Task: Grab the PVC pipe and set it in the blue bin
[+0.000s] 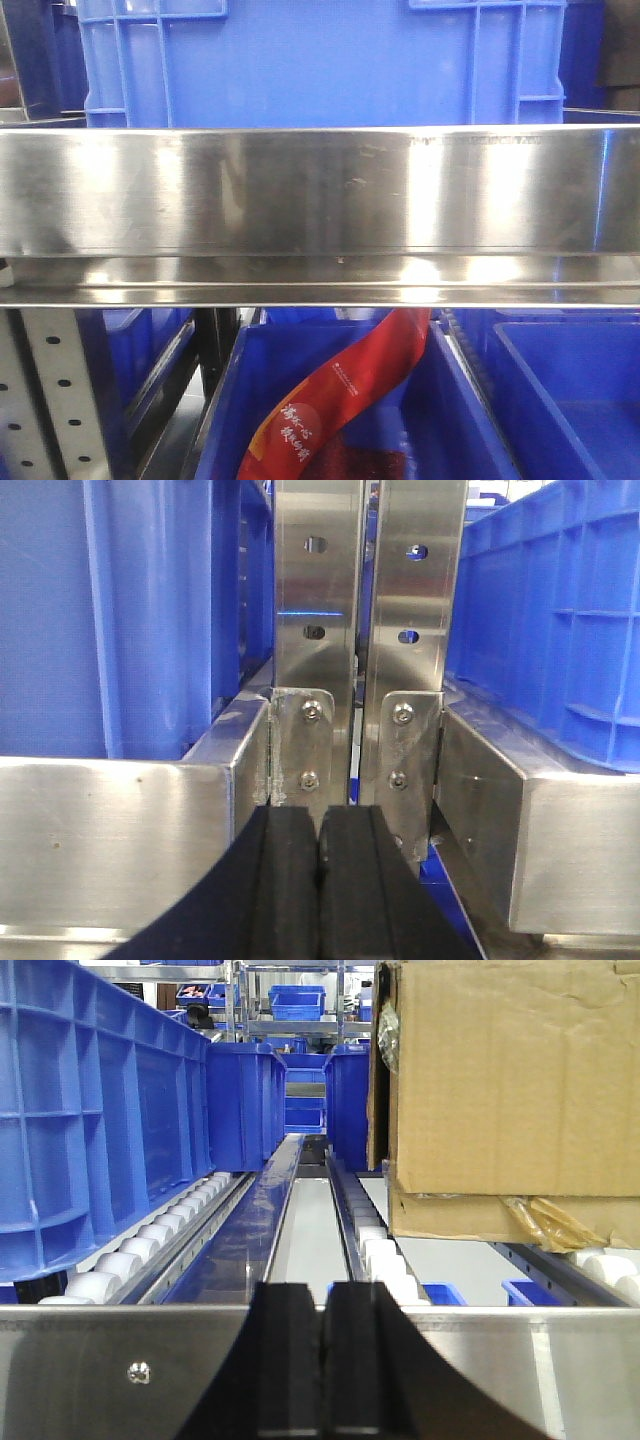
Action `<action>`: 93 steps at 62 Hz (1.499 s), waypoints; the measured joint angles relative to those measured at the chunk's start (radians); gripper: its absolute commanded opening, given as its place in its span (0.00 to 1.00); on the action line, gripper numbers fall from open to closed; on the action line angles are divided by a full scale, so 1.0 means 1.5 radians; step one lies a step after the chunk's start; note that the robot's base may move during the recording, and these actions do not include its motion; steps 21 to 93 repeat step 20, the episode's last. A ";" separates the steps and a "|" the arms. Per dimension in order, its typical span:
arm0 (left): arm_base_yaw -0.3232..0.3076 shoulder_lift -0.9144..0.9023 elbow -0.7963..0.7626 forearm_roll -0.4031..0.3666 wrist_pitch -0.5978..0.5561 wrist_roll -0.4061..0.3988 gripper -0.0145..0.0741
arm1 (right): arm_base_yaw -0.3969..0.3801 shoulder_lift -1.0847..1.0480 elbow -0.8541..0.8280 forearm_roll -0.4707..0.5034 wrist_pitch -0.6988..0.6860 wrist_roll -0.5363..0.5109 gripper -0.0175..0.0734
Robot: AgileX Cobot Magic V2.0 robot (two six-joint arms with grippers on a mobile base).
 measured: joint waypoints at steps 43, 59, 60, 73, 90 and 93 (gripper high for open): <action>0.000 0.000 0.000 0.000 0.000 0.000 0.04 | 0.000 0.000 0.000 0.000 0.000 0.000 0.01; 0.000 0.000 0.000 0.000 0.000 0.000 0.04 | 0.000 0.000 0.000 0.000 0.000 0.000 0.01; 0.000 0.000 0.000 0.000 0.000 0.000 0.04 | 0.000 0.000 0.000 0.000 0.000 0.000 0.01; 0.000 0.000 0.000 0.000 0.000 0.000 0.04 | 0.000 0.000 0.000 0.000 0.000 0.000 0.01; 0.000 0.000 0.000 0.000 0.000 0.000 0.04 | 0.000 0.000 0.000 0.000 0.000 0.000 0.01; 0.000 0.000 0.000 0.000 0.000 0.000 0.04 | 0.000 0.000 0.000 0.000 0.000 0.000 0.01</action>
